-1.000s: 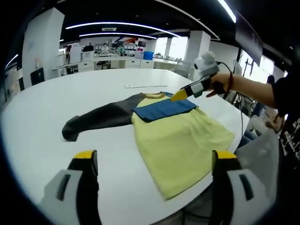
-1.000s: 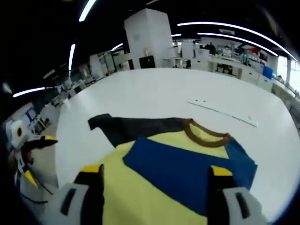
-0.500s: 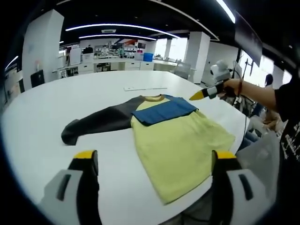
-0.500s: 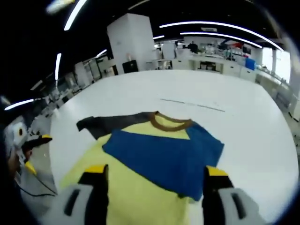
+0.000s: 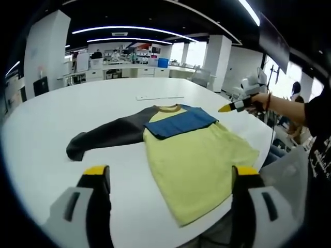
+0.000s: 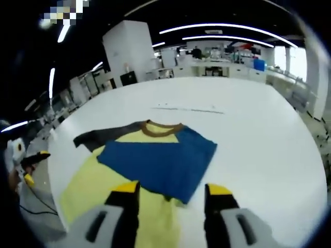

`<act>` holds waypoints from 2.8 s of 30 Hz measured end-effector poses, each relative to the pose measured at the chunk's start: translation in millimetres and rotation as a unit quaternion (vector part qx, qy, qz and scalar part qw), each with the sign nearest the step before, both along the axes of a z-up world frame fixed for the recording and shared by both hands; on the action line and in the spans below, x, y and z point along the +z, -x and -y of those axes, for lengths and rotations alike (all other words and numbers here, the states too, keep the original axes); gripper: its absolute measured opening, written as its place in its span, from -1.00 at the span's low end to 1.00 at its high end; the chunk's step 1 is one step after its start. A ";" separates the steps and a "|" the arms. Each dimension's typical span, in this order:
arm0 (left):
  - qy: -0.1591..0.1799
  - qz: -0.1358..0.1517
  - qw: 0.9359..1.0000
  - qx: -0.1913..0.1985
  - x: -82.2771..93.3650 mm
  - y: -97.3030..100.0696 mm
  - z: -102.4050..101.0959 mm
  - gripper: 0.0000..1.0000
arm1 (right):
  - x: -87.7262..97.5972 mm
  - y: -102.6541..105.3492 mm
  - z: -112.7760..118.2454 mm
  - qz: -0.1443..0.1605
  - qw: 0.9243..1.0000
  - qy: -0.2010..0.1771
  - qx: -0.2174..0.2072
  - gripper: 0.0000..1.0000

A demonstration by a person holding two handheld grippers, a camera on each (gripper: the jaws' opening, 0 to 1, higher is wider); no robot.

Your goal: Fold the garment on the visible template until the final outline fits inside the template.

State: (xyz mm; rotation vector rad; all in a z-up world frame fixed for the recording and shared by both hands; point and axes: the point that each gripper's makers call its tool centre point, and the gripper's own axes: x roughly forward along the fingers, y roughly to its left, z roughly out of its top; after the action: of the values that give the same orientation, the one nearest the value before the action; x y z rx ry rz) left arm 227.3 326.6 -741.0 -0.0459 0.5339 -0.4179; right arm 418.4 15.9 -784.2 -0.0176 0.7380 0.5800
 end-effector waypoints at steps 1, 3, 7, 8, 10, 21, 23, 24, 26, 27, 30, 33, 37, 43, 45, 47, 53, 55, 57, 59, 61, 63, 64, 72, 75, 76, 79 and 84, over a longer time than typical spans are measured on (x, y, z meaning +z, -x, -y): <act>0.001 0.000 1.000 0.001 -0.2 0.1 -0.1 0.89 | -1.8 0.9 1.7 -0.002 1.000 0.000 0.000 -0.21; 0.004 -0.001 1.000 0.001 0.1 0.8 1.4 0.88 | -6.1 3.8 5.9 -0.005 1.000 0.007 -0.004 -0.31; 0.002 -0.004 1.000 0.000 -0.7 2.3 2.4 0.87 | -19.4 4.3 13.1 -0.011 1.000 0.017 -0.003 -0.44; 0.003 -0.004 1.000 0.000 -0.9 2.5 2.2 0.86 | -20.3 4.5 14.7 -0.012 1.000 0.018 -0.004 -0.47; 0.004 -0.004 1.000 0.001 -0.6 2.6 2.0 0.86 | -24.3 5.0 17.1 -0.012 1.000 0.024 -0.007 -0.56; 0.007 -0.010 1.000 0.005 -4.0 3.7 -1.7 0.84 | -50.3 3.7 22.5 -0.022 0.999 0.030 -0.022 -0.73; 0.008 -0.011 1.000 0.005 -3.9 3.5 -1.4 0.83 | -53.1 2.0 21.3 -0.023 0.999 0.023 -0.029 -0.74; 0.006 -0.012 1.000 0.004 -4.0 3.3 -1.6 0.83 | -52.9 1.9 19.1 -0.022 0.999 0.020 -0.031 -0.75; 0.005 -0.013 1.000 0.004 -4.2 3.1 -1.4 0.83 | -56.1 1.3 17.9 -0.022 0.999 0.019 -0.033 -0.77; 0.006 -0.013 1.000 0.005 -4.5 2.9 -2.0 0.83 | -57.4 1.4 16.9 -0.023 0.999 0.018 -0.032 -0.79; 0.005 -0.015 1.000 0.006 -5.3 2.7 -2.8 0.83 | -56.6 0.9 11.2 -0.015 0.999 0.015 -0.037 -0.84; 0.004 -0.018 1.000 0.007 -6.7 3.7 -3.3 0.82 | -58.6 2.4 4.6 -0.017 0.999 0.014 -0.037 -0.88; 0.002 -0.021 1.000 0.007 -9.2 4.2 -4.0 0.82 | -61.8 -0.4 6.2 -0.007 0.999 0.031 -0.037 -0.97; 0.002 -0.021 1.000 0.010 -9.0 4.4 -4.6 0.81 | -61.0 2.2 4.9 0.001 0.999 0.038 -0.037 -1.00; 0.001 -0.021 1.000 0.011 -8.9 4.6 -5.5 0.81 | -60.0 2.9 6.8 0.000 0.999 0.039 -0.037 -1.00; 0.002 -0.021 1.000 0.011 -9.0 5.0 -5.6 0.80 | -58.5 1.2 11.7 0.006 0.998 0.050 -0.035 -1.00; 0.002 -0.023 1.000 0.012 -10.6 5.9 -5.9 0.80 | -53.1 -4.7 24.5 0.016 0.997 0.069 -0.034 -1.00; 0.002 -0.023 1.000 0.011 -10.9 5.8 -5.8 0.79 | -52.6 -7.4 26.6 0.018 0.997 0.073 -0.033 -1.00; 0.003 -0.022 1.000 0.010 -10.4 5.5 -4.9 0.79 | -53.9 -10.3 29.1 0.018 0.996 0.079 -0.031 -1.00; 0.001 -0.022 1.000 0.009 -10.5 5.2 -5.4 0.79 | -53.2 -11.0 29.6 0.019 0.996 0.085 -0.029 -1.00; 0.001 -0.022 1.000 0.010 -10.5 5.1 -6.0 0.79 | -50.5 -9.7 28.9 0.022 0.995 0.093 -0.026 -1.00; 0.001 -0.022 1.000 0.013 -10.7 5.0 -7.4 0.80 | -50.8 -10.3 30.2 0.020 0.994 0.102 -0.025 -1.00; 0.001 -0.022 1.000 0.013 -10.9 5.0 -7.9 0.80 | -51.4 -11.4 30.2 0.022 0.994 0.109 -0.021 -1.00; 0.002 -0.023 1.000 0.017 -12.2 5.4 -8.7 0.80 | -55.1 -11.2 35.7 0.014 0.992 0.123 -0.023 -1.00; 0.002 -0.022 1.000 0.019 -12.3 5.4 -11.1 0.80 | -55.3 -11.2 36.9 0.012 0.992 0.124 -0.024 -1.00; 0.000 -0.023 1.000 0.020 -12.4 5.3 -12.1 0.80 | -55.7 -11.7 37.5 0.011 0.992 0.124 -0.024 -1.00; -0.002 -0.024 0.999 0.022 -12.5 4.4 -14.5 0.80 | -56.9 -14.9 40.1 0.009 0.992 0.125 -0.025 -1.00; -0.001 -0.020 0.999 0.026 -11.2 2.0 -16.6 0.80 | -57.9 -16.8 42.4 0.003 0.992 0.121 -0.030 -1.00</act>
State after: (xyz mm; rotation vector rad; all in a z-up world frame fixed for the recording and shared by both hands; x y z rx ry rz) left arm 225.3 343.2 -752.2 -0.0666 0.5719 -0.3660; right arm 435.2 -26.4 -842.0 -0.2213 0.7962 0.4313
